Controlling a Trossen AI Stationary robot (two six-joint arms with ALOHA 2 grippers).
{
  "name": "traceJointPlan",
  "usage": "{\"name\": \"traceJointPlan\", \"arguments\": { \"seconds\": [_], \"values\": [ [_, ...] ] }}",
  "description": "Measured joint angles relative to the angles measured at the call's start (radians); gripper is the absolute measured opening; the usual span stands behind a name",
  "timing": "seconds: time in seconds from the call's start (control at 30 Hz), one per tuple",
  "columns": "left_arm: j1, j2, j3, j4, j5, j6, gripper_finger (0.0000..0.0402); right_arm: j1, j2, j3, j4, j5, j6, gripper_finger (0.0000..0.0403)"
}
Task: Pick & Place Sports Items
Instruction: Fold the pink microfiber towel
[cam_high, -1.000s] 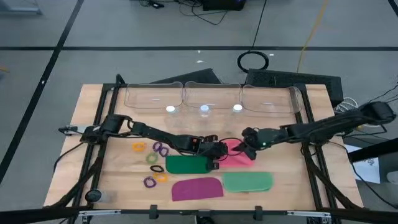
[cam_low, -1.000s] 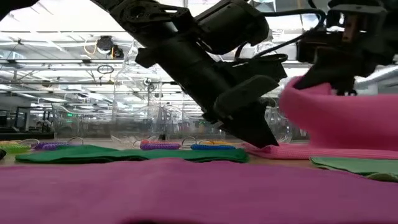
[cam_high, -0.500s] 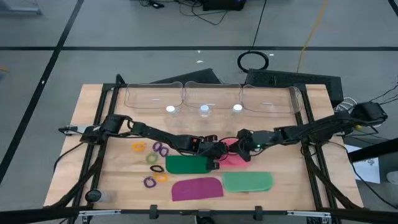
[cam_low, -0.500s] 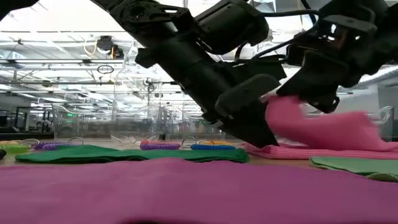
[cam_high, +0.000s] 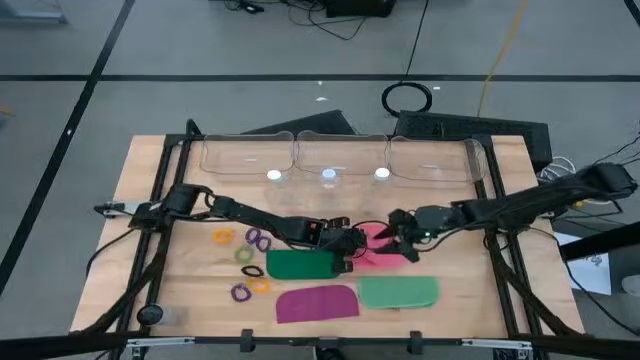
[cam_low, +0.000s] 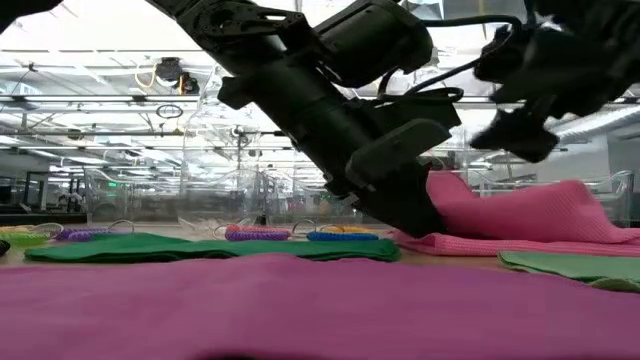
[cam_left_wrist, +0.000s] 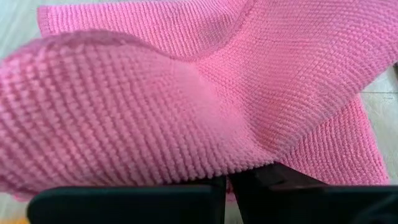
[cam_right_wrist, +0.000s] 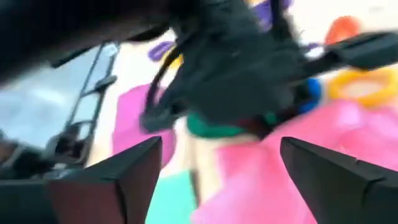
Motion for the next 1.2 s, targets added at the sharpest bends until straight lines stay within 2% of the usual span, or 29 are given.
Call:
{"name": "traceJointPlan", "arguments": {
  "seconds": [0.23,0.4,0.57,0.8,0.97,1.2],
  "values": [
    [0.000,-0.012,-0.001,0.000,0.000,0.001,0.0021,0.032,-0.060,0.000,-0.280,-0.003,0.053,0.0249],
    [0.000,-0.056,-0.005,-0.024,-0.004,0.005,0.0021,0.059,-0.049,-0.013,-0.296,0.004,0.095,0.0235],
    [0.000,-0.114,-0.006,-0.023,-0.007,0.031,0.0021,0.061,-0.044,-0.071,-0.176,0.032,0.114,0.0221],
    [0.000,-0.168,-0.004,-0.033,-0.010,0.033,0.0021,0.061,-0.044,-0.202,0.157,0.031,0.137,0.0205],
    [0.000,-0.203,-0.004,-0.052,-0.010,0.030,0.0021,0.061,-0.043,-0.241,0.198,0.036,0.144,0.0192],
    [-0.006,-0.242,-0.002,-0.052,-0.033,0.030,0.0021,0.112,0.025,-0.244,0.267,0.112,0.110,0.0185]
  ]
}}
